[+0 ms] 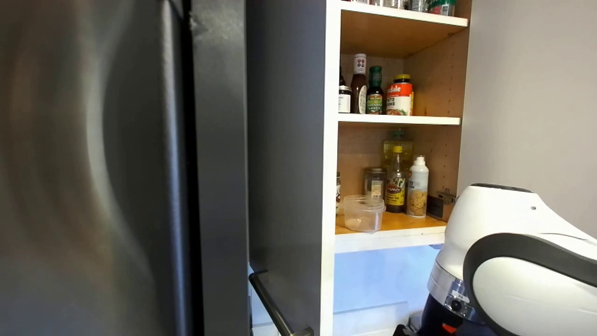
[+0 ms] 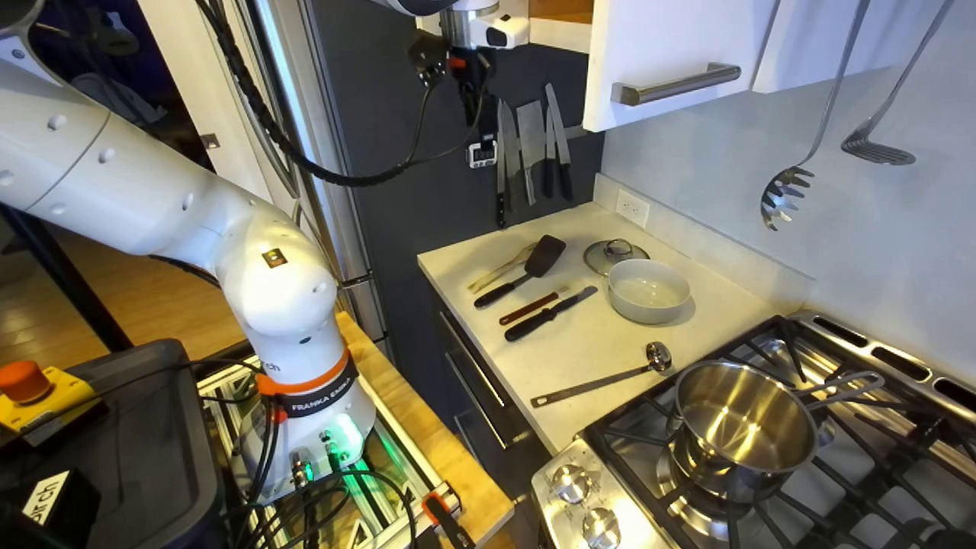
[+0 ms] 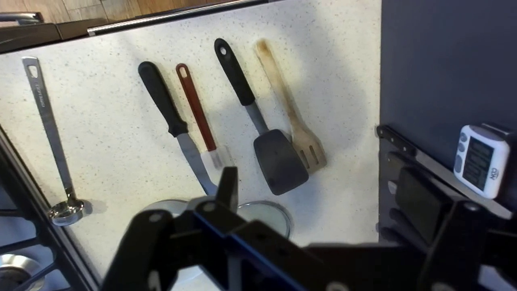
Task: Remove the clear bowl from the bottom shelf and put it on the second last shelf of the top wall cabinet
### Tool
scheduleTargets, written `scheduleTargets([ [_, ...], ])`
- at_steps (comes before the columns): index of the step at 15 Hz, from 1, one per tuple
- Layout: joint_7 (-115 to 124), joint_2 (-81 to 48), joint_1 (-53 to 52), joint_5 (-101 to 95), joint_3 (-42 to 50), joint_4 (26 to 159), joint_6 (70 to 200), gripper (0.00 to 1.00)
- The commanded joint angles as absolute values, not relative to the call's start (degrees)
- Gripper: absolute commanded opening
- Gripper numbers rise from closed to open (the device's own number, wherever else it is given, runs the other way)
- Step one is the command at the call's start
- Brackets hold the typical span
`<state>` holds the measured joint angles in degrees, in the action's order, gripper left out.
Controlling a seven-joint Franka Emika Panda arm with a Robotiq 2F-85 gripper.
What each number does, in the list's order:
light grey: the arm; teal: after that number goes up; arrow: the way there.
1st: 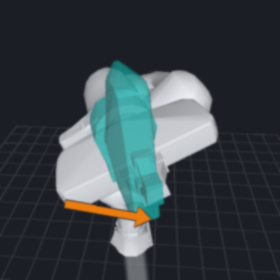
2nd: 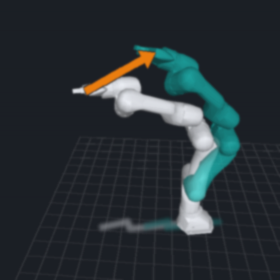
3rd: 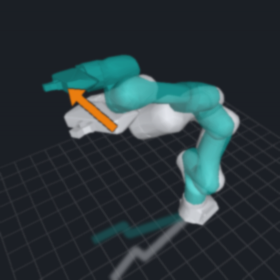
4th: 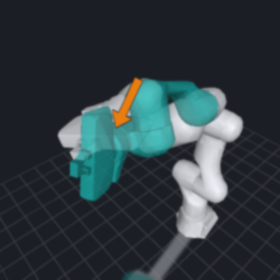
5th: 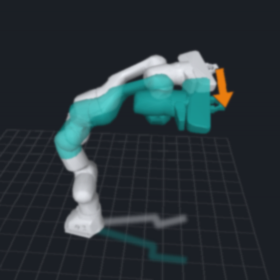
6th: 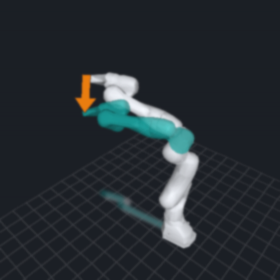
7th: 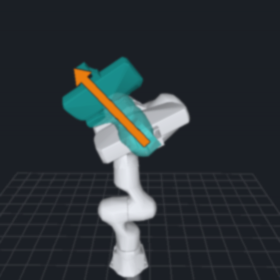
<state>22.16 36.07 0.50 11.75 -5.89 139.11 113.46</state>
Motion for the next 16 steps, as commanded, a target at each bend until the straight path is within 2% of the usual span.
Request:
scheduleTargets([
  [1, 22.12, 35.93, 0.74, 11.90, -6.06, 139.02, 113.34, 1.00],
  [13, 36.83, 34.82, 6.15, 22.20, -0.91, 123.77, 118.67, 1.00],
  [16, 35.98, 35.54, 6.23, 21.59, -1.12, 123.71, 118.85, 1.00],
])
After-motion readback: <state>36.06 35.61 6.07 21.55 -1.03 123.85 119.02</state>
